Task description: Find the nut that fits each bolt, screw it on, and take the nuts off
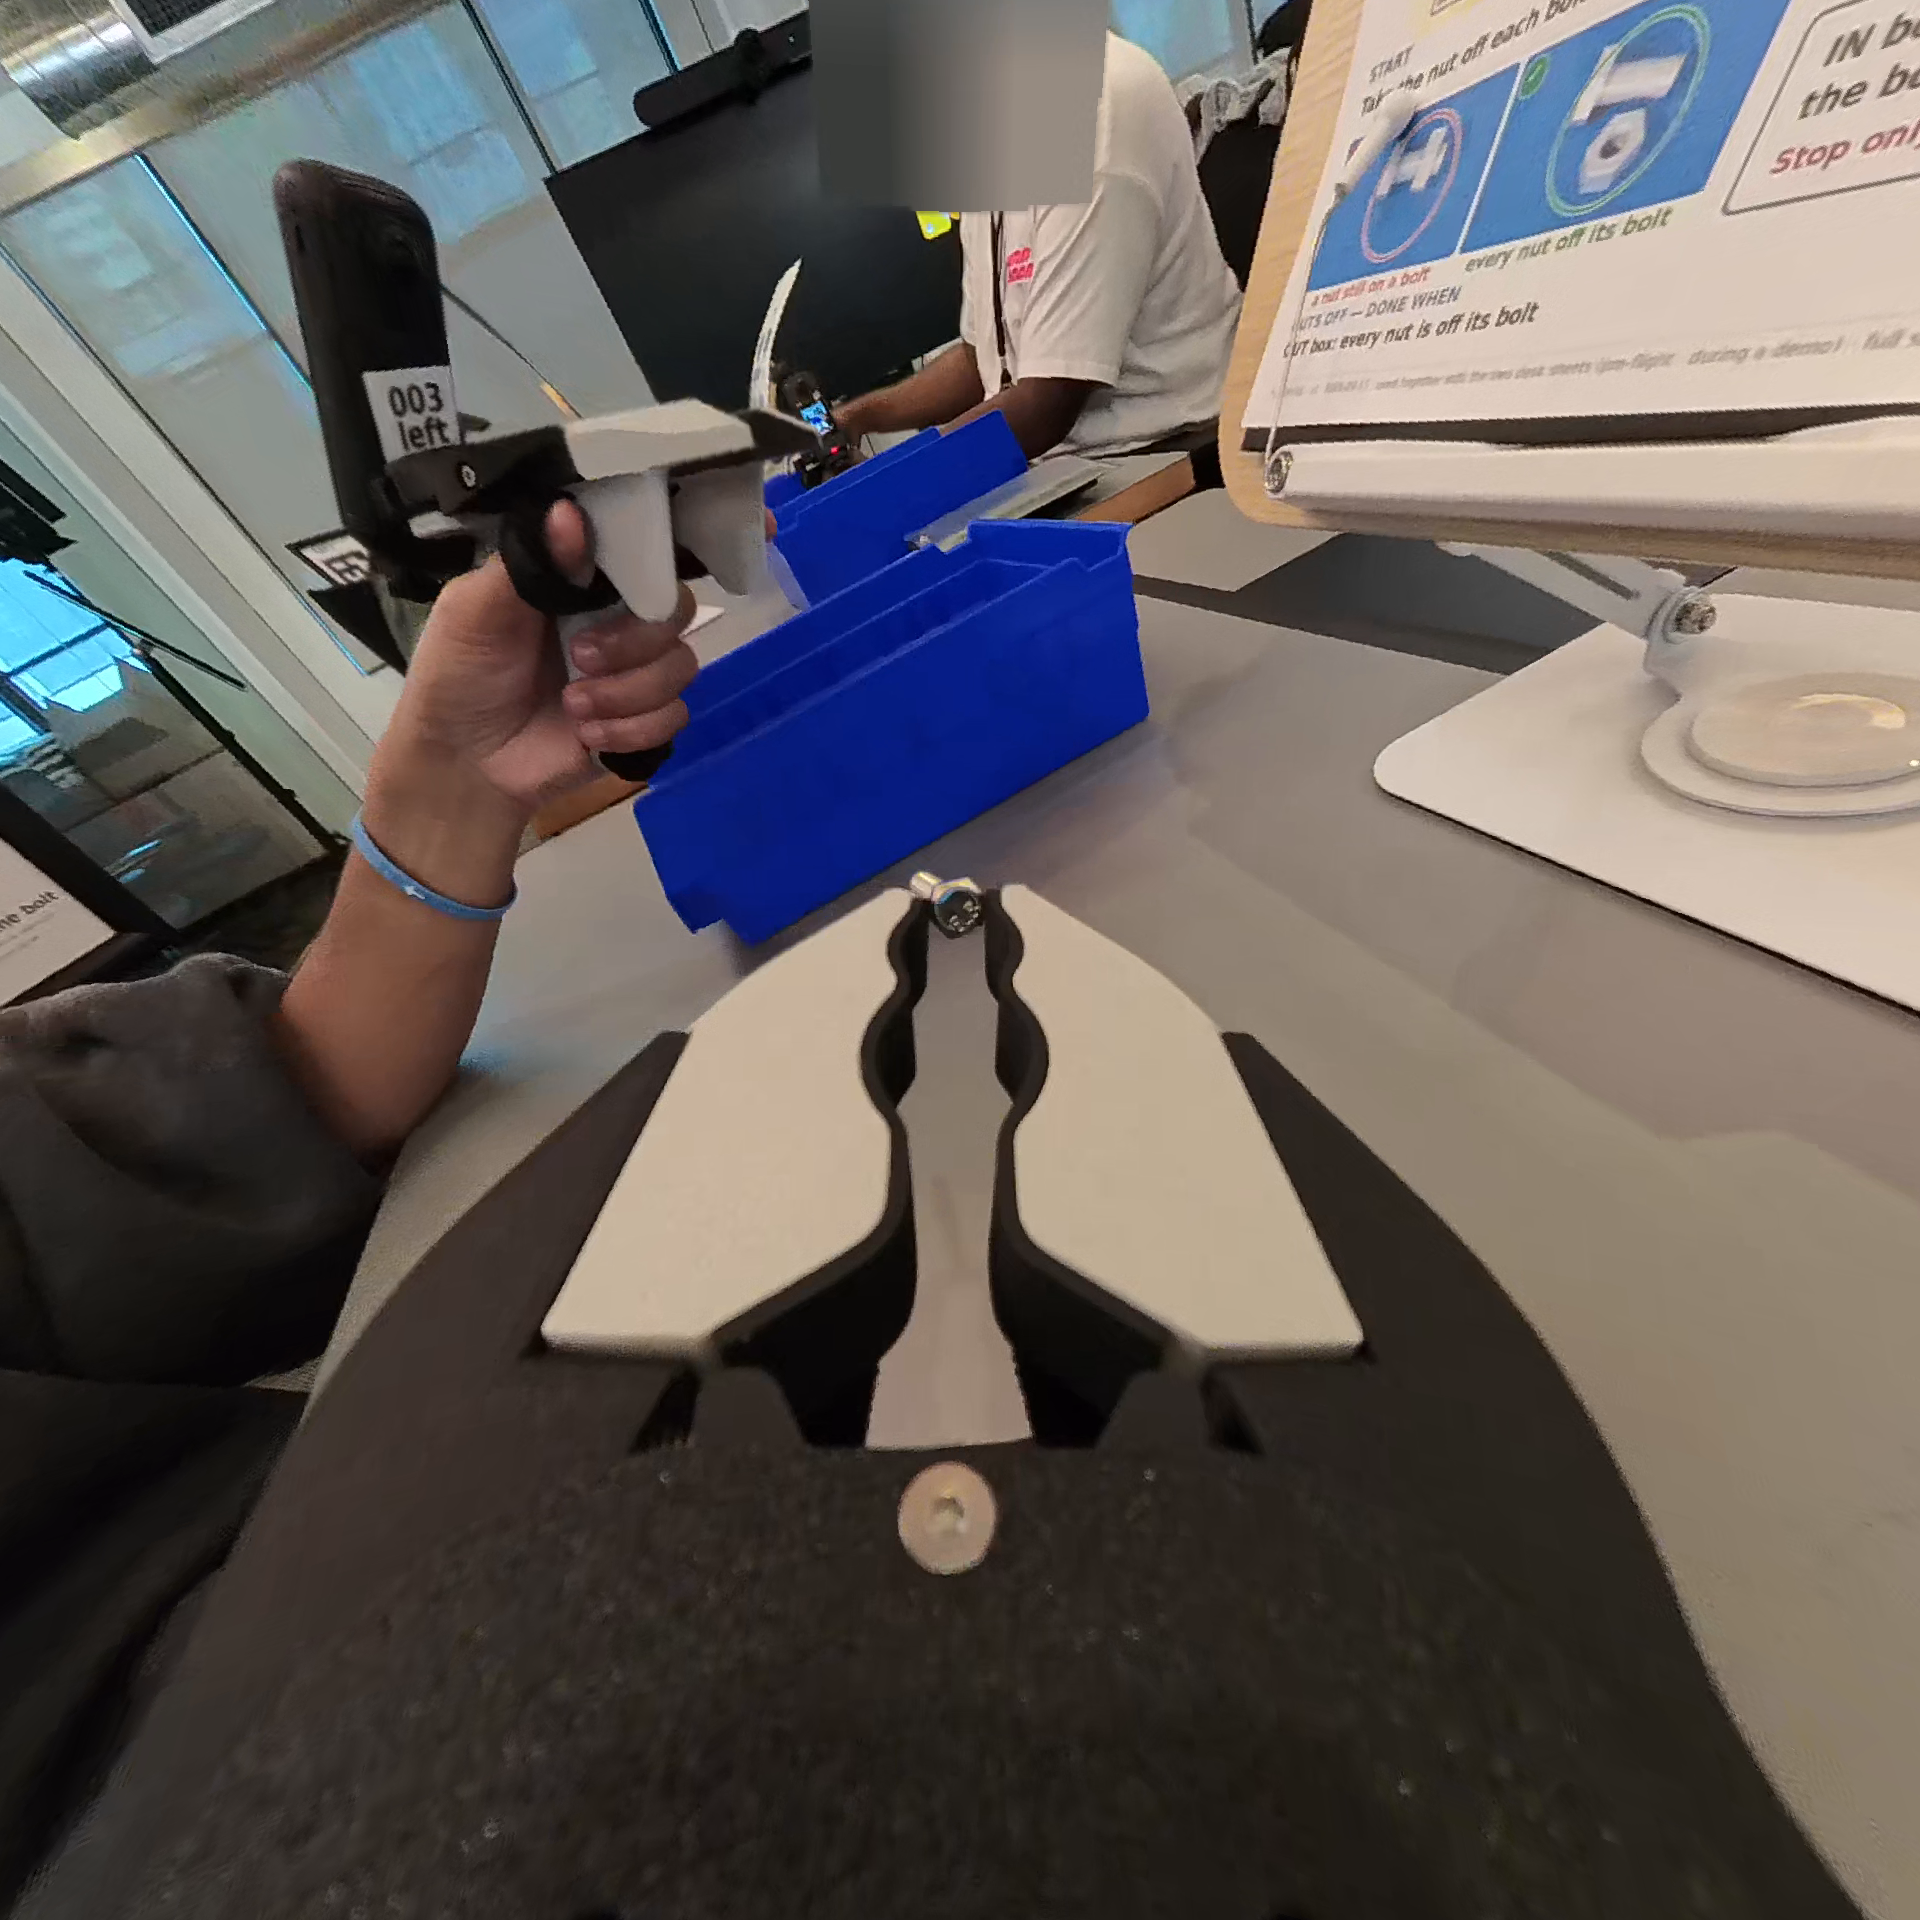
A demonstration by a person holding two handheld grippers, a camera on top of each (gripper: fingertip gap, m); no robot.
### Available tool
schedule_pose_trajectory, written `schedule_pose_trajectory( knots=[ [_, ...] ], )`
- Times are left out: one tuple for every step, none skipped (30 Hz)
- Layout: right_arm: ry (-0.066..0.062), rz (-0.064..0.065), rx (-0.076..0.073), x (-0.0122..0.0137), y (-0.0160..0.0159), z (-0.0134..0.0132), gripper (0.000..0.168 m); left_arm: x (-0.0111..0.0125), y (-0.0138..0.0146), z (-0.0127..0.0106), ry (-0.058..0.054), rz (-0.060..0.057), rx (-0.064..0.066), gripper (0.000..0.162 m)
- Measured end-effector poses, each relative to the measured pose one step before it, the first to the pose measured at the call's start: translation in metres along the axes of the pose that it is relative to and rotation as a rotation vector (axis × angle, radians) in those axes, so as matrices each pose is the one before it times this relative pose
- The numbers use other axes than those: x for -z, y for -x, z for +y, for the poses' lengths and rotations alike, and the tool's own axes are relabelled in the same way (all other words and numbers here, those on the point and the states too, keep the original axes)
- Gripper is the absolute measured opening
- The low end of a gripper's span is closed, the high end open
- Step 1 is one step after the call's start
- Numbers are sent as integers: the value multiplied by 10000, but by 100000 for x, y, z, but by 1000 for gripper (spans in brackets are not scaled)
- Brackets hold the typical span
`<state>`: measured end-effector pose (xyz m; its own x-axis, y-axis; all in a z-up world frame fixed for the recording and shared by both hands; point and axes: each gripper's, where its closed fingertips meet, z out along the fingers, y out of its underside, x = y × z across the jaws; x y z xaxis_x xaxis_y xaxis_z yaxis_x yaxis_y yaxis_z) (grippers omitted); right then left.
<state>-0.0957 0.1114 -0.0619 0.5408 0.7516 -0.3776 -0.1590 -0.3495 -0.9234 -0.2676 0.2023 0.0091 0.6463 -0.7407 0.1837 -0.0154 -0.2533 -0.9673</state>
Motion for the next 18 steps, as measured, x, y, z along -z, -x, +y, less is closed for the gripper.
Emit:
schedule_pose_trajectory(
  knots=[
    [60, 60, 89, -24, 8, 35, 10, -282, 299, 536, 158, -65, -3, 45],
    [64, 18, 98, -49, 105, 35, 10, -249, 163, 492, 184, -3, 22, 45],
    [27, 18, 100, -61, 136, 10, 10, -122, -53, 239, 144, 110, 109, 45],
    [18, 3, 55, -80, 142, 30, 10, 58, -166, -1, 21, 152, 64, 45],
    [40, -20, 33, -116, 126, 73, 11, 174, -38, -137, -89, 4, -3, 45],
    [49, 8, 41, -128, 65, 128, 11, 170, -46, -208, -132, -13, -51, 45],
    [50, 33, 44, -109, -21, 155, 11, 135, -76, -167, -87, -19, -61, 45],
    [70, 46, 30, -99, -71, 196, 11, 67, -78, -38, 7, -20, -91, 45],
    [70, 15, 12, -94, -63, 200, 11, 26, -55, 31, 39, -36, -94, 45],
    [78, -14, -8, -99, -42, 208, 11, 15, -80, 57, 28, -29, -92, 45],
    [72, 8, -3, -80, -74, 191, 11, 12, -156, 83, 35, 8, -128, 45],
    [70, 36, 18, -74, -131, 187, 11, 28, -120, 84, 33, -21, -159, 45],
    [71, 30, 15, -55, -111, 193, 11, 3, 2, 57, 13, -99, -146, 45],
    [36, 10, -18, -45, -94, 131, 11, -23, 65, 70, 12, -121, -109, 45],
    [23, -4, -39, -24, -84, 89, 11, -66, -49, 102, 25, -46, -47, 45],
    [19, 17, -27, -10, -93, 53, 11, -100, -225, 97, 31, 73, 24, 45],
    [7, 19, -17, 28, -87, 19, 11, -100, -358, 55, 21, 153, 62, 45],
    [-14, 4, -2, 56, -30, -37, 11, -96, -413, 31, -21, 175, 81, 45]
  ],
)
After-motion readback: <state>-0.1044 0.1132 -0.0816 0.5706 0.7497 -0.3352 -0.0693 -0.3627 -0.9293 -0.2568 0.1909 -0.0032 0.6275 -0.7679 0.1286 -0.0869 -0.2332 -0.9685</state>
